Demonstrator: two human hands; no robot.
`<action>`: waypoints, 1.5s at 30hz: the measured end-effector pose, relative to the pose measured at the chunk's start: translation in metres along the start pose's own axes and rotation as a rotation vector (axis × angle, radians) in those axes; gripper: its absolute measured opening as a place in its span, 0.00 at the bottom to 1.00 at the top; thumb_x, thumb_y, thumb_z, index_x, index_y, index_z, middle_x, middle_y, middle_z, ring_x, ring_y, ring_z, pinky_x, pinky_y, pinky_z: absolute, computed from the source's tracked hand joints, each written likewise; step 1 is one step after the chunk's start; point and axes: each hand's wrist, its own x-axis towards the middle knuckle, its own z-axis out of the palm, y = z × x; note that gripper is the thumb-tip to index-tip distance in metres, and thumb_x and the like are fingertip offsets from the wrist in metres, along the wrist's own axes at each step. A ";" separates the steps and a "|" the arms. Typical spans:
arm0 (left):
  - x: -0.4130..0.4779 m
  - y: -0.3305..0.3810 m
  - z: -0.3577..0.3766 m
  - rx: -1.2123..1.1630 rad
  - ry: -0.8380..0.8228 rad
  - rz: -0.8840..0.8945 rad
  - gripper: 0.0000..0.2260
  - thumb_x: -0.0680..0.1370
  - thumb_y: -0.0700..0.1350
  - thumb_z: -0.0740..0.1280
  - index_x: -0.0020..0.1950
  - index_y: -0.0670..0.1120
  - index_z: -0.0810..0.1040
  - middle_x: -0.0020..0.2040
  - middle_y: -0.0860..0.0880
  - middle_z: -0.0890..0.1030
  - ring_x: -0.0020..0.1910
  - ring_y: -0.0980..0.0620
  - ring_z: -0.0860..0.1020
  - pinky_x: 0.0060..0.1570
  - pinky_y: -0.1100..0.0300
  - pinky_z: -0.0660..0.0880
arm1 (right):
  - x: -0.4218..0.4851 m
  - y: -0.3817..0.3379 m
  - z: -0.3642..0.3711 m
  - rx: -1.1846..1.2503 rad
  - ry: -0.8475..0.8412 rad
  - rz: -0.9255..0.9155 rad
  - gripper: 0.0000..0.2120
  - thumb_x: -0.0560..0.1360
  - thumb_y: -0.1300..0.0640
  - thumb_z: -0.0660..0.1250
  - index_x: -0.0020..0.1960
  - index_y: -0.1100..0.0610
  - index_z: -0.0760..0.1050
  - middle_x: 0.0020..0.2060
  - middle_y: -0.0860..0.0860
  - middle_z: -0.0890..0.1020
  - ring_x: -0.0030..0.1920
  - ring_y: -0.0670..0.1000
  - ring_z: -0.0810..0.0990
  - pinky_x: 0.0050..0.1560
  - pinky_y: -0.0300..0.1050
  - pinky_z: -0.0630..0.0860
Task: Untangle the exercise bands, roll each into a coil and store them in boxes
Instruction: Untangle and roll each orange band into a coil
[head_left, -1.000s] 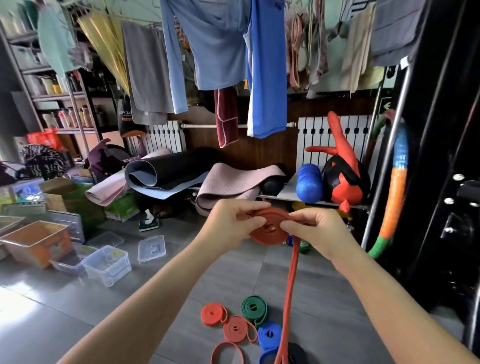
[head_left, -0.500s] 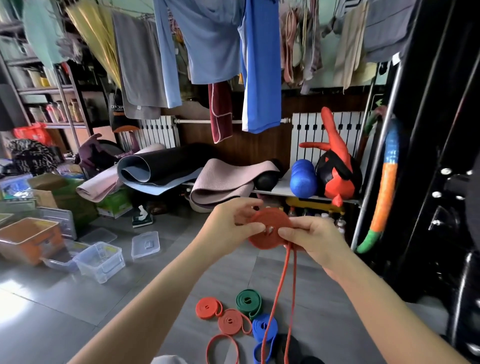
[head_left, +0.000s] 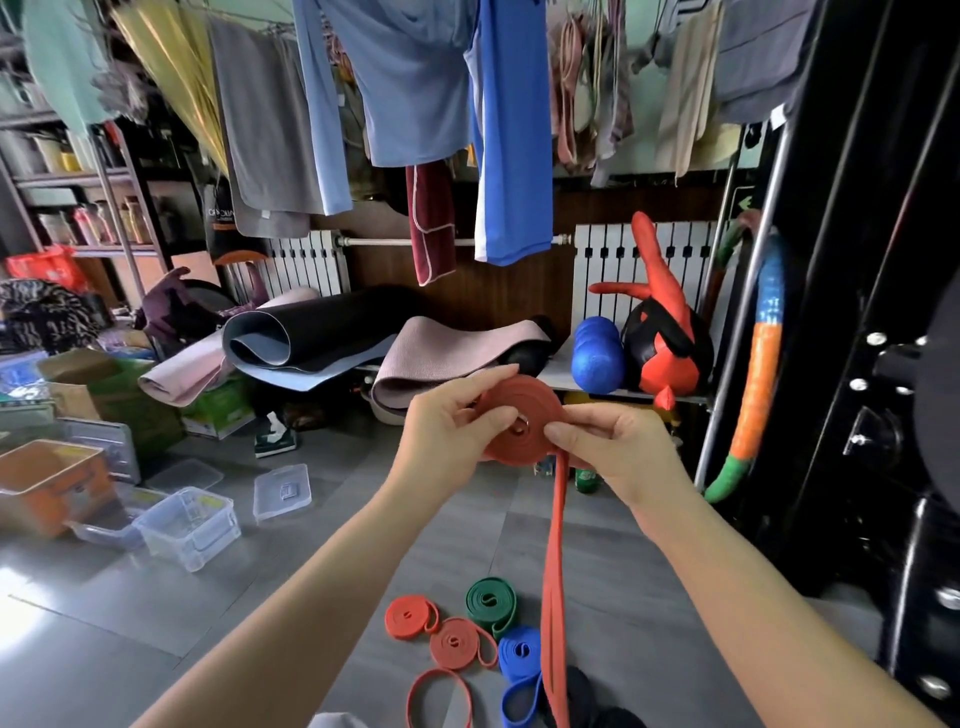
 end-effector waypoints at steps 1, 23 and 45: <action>-0.002 -0.002 0.004 -0.038 0.035 -0.009 0.22 0.73 0.29 0.68 0.48 0.59 0.81 0.46 0.56 0.83 0.43 0.59 0.82 0.36 0.61 0.79 | 0.000 0.003 0.002 0.021 0.030 0.002 0.09 0.70 0.68 0.70 0.44 0.55 0.81 0.32 0.47 0.85 0.33 0.43 0.82 0.34 0.32 0.76; -0.013 -0.020 -0.003 0.418 -0.038 0.142 0.25 0.71 0.33 0.71 0.52 0.65 0.75 0.51 0.50 0.80 0.52 0.52 0.78 0.58 0.58 0.74 | -0.020 0.038 -0.008 -0.040 0.003 0.094 0.09 0.68 0.68 0.71 0.48 0.65 0.80 0.31 0.49 0.84 0.33 0.44 0.82 0.37 0.32 0.77; -0.009 -0.003 0.006 0.918 -0.560 0.292 0.22 0.74 0.38 0.68 0.66 0.54 0.75 0.54 0.49 0.80 0.53 0.54 0.74 0.54 0.65 0.67 | -0.023 0.025 -0.024 -0.102 -0.125 0.067 0.11 0.64 0.65 0.73 0.42 0.53 0.81 0.36 0.47 0.85 0.39 0.44 0.83 0.42 0.34 0.78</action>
